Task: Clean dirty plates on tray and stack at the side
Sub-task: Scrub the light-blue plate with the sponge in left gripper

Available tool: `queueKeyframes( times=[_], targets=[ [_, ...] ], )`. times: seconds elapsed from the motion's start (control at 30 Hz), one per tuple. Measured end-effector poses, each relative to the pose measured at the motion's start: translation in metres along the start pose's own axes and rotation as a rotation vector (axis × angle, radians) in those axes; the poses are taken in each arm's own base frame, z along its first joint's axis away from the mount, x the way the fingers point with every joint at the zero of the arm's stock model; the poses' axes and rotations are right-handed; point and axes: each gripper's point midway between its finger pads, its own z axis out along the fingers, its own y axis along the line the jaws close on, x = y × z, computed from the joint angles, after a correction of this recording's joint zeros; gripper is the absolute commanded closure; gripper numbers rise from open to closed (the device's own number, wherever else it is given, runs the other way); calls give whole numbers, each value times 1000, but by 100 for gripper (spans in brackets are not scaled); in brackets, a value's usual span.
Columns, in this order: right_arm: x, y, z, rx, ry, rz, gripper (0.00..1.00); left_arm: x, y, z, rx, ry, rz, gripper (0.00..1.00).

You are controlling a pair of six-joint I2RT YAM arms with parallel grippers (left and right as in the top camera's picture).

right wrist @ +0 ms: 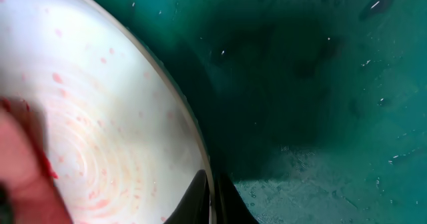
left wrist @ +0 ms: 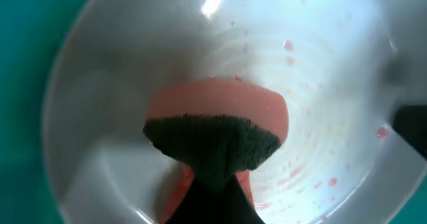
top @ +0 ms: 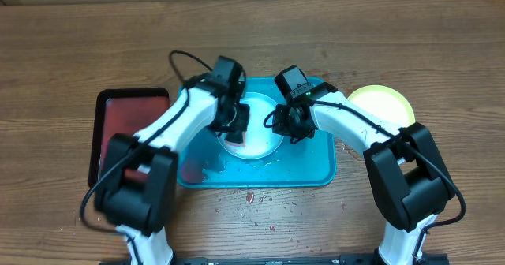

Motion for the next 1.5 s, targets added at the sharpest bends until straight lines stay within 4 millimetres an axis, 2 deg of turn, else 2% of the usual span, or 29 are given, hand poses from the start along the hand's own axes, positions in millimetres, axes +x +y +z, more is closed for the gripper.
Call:
queueKeyframes(
  times=[0.2,0.33,0.57,0.77,0.87,0.97,1.1,1.2,1.37,1.5],
  targets=[
    [1,0,0,2,4,9,96,-15,-4,11,-14,56,-24,96],
    [1,-1,0,6,4,15,96,-18,-8,17,5,84,-25,96],
    [2,-2,0,8,5,20,96,-18,-37,19,172,117,86,96],
    [1,-2,0,8,5,21,96,-20,-45,20,223,113,98,96],
    [2,-2,0,8,5,20,96,-21,-39,20,185,116,47,96],
    [1,0,0,0,4,16,96,-19,-19,17,33,129,-26,96],
    [2,2,0,-3,5,12,96,-18,18,7,-207,114,-90,96],
    [2,2,0,-3,5,12,96,-21,35,3,-306,89,-108,96],
    [2,1,0,-2,5,13,96,-21,28,5,-280,102,-40,96],
    [2,1,0,-2,5,12,96,-12,-4,8,-58,167,116,96]
  ],
)
